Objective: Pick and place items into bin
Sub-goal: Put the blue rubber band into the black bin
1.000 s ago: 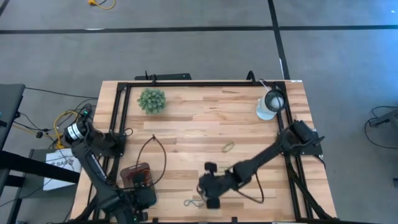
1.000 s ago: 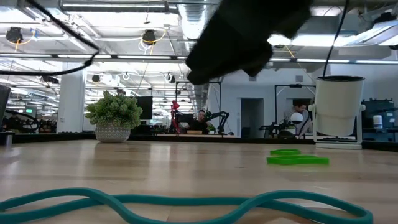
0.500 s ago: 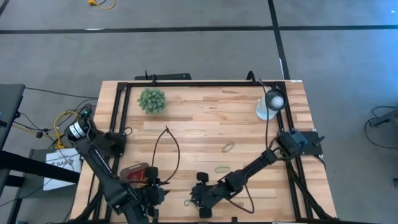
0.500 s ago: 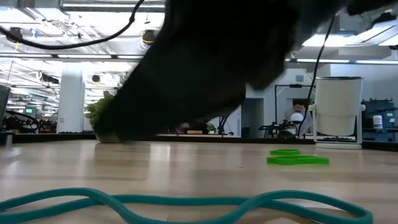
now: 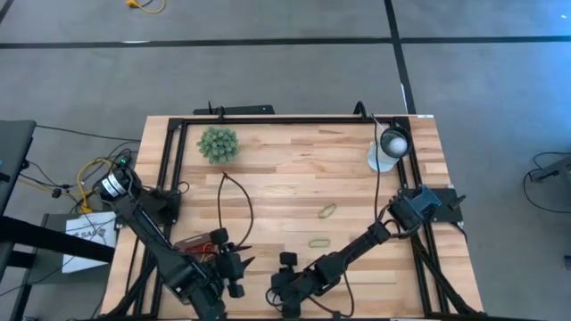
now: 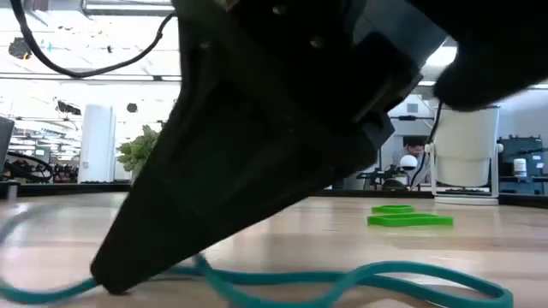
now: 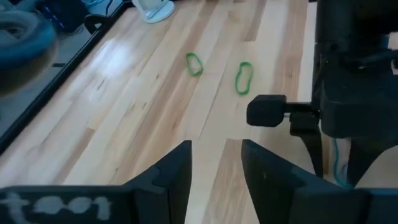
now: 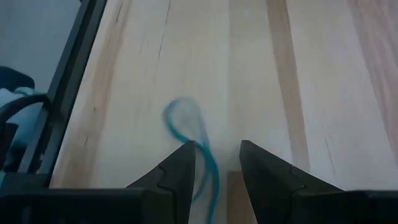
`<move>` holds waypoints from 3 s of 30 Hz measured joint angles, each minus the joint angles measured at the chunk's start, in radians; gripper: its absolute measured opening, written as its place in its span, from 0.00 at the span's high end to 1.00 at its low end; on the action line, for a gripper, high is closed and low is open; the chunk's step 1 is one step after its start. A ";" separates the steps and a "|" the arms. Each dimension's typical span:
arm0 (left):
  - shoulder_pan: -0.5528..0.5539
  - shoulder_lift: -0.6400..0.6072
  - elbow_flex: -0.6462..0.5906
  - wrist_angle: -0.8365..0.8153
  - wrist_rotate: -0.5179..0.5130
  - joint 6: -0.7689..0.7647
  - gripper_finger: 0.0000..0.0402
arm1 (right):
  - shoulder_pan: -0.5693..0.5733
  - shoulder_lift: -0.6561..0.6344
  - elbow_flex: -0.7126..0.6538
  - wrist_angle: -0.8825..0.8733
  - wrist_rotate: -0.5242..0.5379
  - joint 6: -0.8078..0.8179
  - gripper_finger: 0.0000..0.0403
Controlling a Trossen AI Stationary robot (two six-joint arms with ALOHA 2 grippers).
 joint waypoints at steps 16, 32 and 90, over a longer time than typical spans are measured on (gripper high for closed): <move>-0.002 0.000 0.000 0.002 -0.026 -0.072 0.68 | 0.013 -0.020 -0.007 -0.026 0.113 0.008 0.98; 0.057 0.001 0.000 0.002 -0.054 -0.046 0.68 | -0.040 -0.280 -0.003 0.013 0.388 -0.244 1.00; 0.068 0.002 -0.001 0.002 0.009 0.037 0.75 | -0.050 -0.278 -0.003 0.024 0.410 -0.356 1.00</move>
